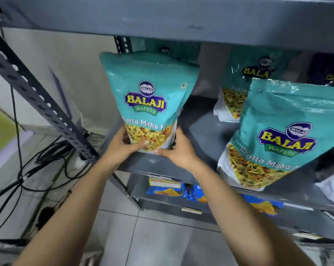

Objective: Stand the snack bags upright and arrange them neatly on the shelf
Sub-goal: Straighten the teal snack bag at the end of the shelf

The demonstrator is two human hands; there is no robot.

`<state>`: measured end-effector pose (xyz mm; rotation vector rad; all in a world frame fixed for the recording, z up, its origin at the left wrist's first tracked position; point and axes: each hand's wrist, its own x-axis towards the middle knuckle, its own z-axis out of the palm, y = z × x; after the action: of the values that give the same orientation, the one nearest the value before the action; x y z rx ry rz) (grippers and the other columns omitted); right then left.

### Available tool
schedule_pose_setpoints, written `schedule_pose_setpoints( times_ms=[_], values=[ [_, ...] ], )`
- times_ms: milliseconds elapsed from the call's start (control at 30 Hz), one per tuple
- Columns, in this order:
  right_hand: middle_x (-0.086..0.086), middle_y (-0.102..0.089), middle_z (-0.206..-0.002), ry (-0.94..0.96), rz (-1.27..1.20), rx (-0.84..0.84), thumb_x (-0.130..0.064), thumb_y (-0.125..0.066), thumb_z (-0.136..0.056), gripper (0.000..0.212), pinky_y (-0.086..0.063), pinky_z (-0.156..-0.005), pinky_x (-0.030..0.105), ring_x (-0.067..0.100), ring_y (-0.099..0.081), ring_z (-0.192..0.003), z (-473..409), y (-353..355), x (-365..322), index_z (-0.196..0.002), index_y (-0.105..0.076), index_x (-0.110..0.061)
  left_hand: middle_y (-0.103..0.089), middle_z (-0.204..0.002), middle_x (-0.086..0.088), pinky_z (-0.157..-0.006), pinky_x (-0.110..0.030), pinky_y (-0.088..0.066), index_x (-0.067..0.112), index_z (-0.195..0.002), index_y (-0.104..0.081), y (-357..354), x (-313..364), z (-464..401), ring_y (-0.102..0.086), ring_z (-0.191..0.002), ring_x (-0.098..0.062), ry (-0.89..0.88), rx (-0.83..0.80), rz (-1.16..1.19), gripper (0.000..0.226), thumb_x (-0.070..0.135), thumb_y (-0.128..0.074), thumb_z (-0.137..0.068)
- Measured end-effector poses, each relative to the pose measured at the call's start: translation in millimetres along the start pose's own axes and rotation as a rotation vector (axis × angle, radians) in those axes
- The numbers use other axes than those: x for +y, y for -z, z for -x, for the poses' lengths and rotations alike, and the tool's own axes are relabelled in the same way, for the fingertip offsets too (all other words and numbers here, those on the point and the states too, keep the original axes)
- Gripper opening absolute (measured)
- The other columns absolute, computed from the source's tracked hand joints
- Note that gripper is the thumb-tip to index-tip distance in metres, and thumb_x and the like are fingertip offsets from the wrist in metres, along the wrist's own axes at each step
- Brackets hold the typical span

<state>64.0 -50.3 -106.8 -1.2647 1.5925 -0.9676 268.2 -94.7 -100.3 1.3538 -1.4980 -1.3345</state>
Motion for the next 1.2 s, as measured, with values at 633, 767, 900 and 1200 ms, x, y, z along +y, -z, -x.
schedule_pose_setpoints(
  times_ms=[633, 767, 900, 1200],
  values=[
    [0.005, -0.057, -0.138, 0.019, 0.093, -0.013, -0.032, -0.089, -0.068, 0.083, -0.051, -0.103, 0.05, 0.026, -0.053, -0.132, 66.0, -18.8, -19.9, -0.134, -0.04, -0.019, -0.072, -0.126, 0.011, -0.094, -0.027, -0.055, 0.045, -0.124, -0.057, 23.0, -13.8, 53.4, -0.068, -0.116, -0.006, -0.001, -0.06, 0.041, 0.086, 0.056, -0.094, -0.047],
    [0.003, -0.041, -0.156, 0.053, 0.024, 0.056, -0.033, -0.087, -0.07, 0.107, -0.041, -0.114, 0.045, 0.022, -0.041, -0.143, 87.9, -9.4, -11.8, -0.155, -0.022, -0.025, -0.066, -0.132, 0.02, -0.089, -0.015, -0.055, 0.025, -0.148, -0.038, 17.4, -12.2, 67.4, -0.063, -0.121, 0.001, -0.058, 0.027, 0.051, 0.101, 0.034, -0.092, -0.064],
    [-0.009, -0.057, -0.129, 0.152, -0.098, 0.163, -0.031, -0.079, -0.08, 0.061, -0.049, -0.104, 0.032, 0.009, -0.057, -0.122, 145.0, 21.4, 27.1, -0.135, -0.053, -0.026, -0.063, -0.139, -0.01, -0.098, -0.023, -0.051, 0.013, -0.137, -0.051, -10.8, -28.1, 110.1, -0.063, -0.118, -0.015, -0.066, 0.317, 0.024, 0.061, 0.008, -0.077, -0.083],
    [-0.002, -0.075, -0.07, -0.066, 0.108, 0.5, -0.002, -0.076, -0.082, 0.034, -0.054, -0.071, 0.02, 0.005, -0.069, -0.066, 258.4, 262.2, 148.0, -0.067, -0.07, -0.031, -0.07, -0.063, 0.005, -0.068, -0.018, -0.051, 0.017, -0.058, -0.067, -280.8, -41.2, 216.7, -0.061, -0.057, 0.004, 0.205, -0.055, -0.153, 0.041, -0.016, -0.067, -0.083]
  ],
)
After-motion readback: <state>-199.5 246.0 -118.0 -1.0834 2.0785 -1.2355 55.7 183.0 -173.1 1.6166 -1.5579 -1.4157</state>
